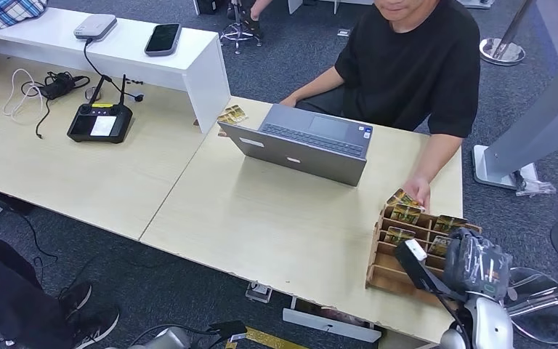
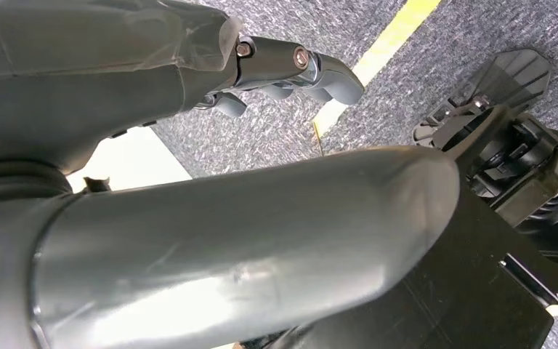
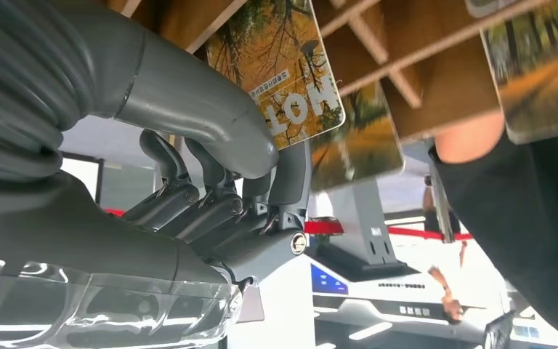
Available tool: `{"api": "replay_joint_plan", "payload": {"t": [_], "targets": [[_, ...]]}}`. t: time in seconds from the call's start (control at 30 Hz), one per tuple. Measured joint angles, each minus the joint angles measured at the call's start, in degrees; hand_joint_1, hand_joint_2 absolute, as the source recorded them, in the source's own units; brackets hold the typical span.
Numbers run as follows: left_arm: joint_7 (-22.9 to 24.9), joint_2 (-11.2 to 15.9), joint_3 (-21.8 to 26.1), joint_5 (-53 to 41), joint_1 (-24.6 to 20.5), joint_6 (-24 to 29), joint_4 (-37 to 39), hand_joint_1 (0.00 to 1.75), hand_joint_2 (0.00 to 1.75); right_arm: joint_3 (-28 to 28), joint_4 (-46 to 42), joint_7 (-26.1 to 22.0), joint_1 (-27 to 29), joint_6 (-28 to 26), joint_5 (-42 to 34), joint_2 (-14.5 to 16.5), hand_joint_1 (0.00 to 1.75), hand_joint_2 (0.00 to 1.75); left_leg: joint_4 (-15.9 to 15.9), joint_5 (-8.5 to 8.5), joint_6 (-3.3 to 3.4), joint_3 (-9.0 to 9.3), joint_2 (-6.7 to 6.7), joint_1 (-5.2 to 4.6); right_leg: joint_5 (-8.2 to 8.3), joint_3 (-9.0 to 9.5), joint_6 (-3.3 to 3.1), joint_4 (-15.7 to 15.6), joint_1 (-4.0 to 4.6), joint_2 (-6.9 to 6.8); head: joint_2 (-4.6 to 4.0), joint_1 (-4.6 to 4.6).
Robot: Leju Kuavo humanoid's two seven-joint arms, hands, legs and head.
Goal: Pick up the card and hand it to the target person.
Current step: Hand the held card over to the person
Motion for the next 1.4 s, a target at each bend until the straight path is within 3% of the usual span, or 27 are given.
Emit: {"api": "replay_joint_plan", "payload": {"t": [0.2, 0.37, 0.77, 1.0, 1.4], "targets": [[-0.4, 0.3, 0.3, 0.4, 0.5, 0.1, 0.0, 0.00, 0.00, 0.4, -7.3, -2.1, 1.7, 0.2, -1.6, -2.0, 1.58, 1.75, 0.0, -0.03, 0.01, -0.02, 0.02, 0.01, -0.03, -0.02, 0.00, 0.0, 0.00, 0.01, 0.00, 0.00], [-1.1, 0.5, 0.4, 0.8, 1.0, 0.6, 0.0, 0.00, 0.00, 1.4, -11.7, -3.5, 1.7, 0.9, -3.4, -3.2, 1.68, 1.75, 0.0, -0.02, 0.01, -0.02, 0.02, 0.01, -0.03, 0.00, -0.01, 0.0, 0.00, 0.01, 0.00, 0.01], [-2.0, 0.8, 0.7, 0.6, 1.5, 0.9, 0.0, 0.00, 0.00, 3.0, -12.5, -6.1, -0.1, 0.2, -9.6, -3.7, 1.67, 1.75, 0.0, -0.02, 0.02, -0.04, 0.01, 0.01, -0.02, -0.01, -0.01, 0.0, 0.00, 0.01, 0.00, 0.00], [-1.7, 0.6, 0.7, -0.4, 1.4, 0.6, 0.0, 0.00, 0.00, 3.4, -4.9, -9.2, -6.8, -3.6, -15.9, -2.0, 1.68, 1.75, 0.0, 0.03, -0.02, -0.02, 0.03, 0.01, 0.02, 0.00, -0.03, 0.0, 0.00, 0.03, 0.00, 0.01], [0.2, -0.6, 0.6, -1.3, -0.1, -0.3, 0.0, 0.00, 0.00, 4.4, 19.6, -0.9, -26.5, -13.5, -6.3, 5.4, 1.68, 1.75, 0.0, 0.15, -0.19, -0.09, 0.11, 0.05, 0.15, -0.21, -0.17, 0.2, 0.01, 0.10, 0.00, 0.01]]}}
